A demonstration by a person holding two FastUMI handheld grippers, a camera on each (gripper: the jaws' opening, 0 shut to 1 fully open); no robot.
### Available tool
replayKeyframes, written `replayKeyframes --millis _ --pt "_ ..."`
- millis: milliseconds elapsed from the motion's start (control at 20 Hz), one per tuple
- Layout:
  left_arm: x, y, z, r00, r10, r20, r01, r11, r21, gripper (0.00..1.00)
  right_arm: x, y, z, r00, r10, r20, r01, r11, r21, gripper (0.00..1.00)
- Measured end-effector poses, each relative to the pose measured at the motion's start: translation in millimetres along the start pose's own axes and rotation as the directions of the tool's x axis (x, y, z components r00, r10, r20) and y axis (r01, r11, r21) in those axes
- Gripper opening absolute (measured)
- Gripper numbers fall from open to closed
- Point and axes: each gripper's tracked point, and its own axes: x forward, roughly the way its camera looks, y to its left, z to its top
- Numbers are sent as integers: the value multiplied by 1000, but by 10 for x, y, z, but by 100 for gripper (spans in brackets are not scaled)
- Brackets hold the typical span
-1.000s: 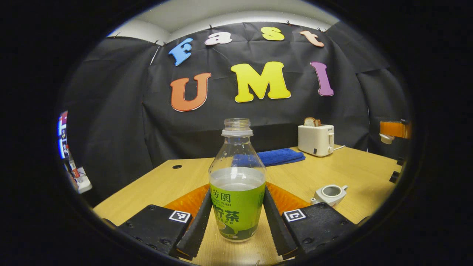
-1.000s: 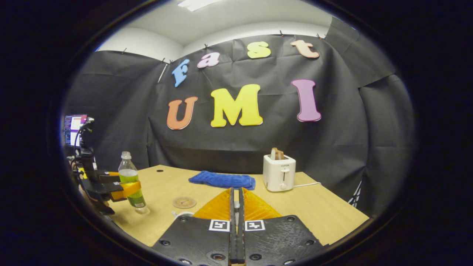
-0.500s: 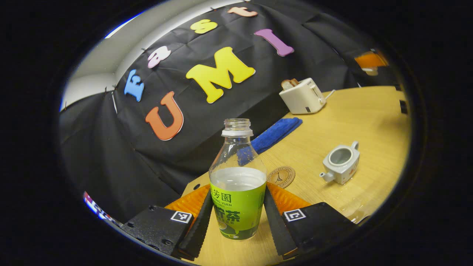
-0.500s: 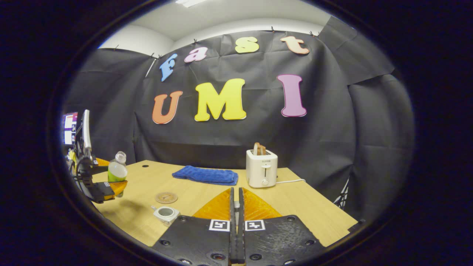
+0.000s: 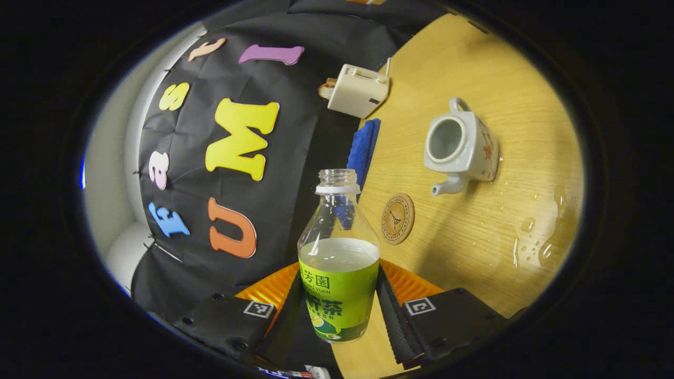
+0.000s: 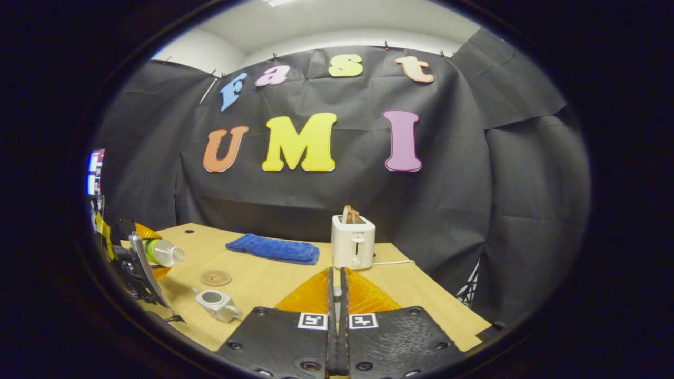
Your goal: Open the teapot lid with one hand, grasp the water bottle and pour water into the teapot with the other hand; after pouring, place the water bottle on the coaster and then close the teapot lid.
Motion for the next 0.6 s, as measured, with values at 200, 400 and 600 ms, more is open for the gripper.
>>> replayKeyframes --millis 200,400,600 --pt "-64 15 131 1000 18 5 -18 982 189 75 -3 37 29 1000 9 9 -9 1000 -1 0" --pt "-111 21 199 1000 4 -1 -3 943 332 74 -10 15 29 1000 16 4 -16 999 28 0" --pt "-80 59 274 999 27 -21 -14 891 454 75 -31 -70 110 999 10 32 -12 998 65 0"
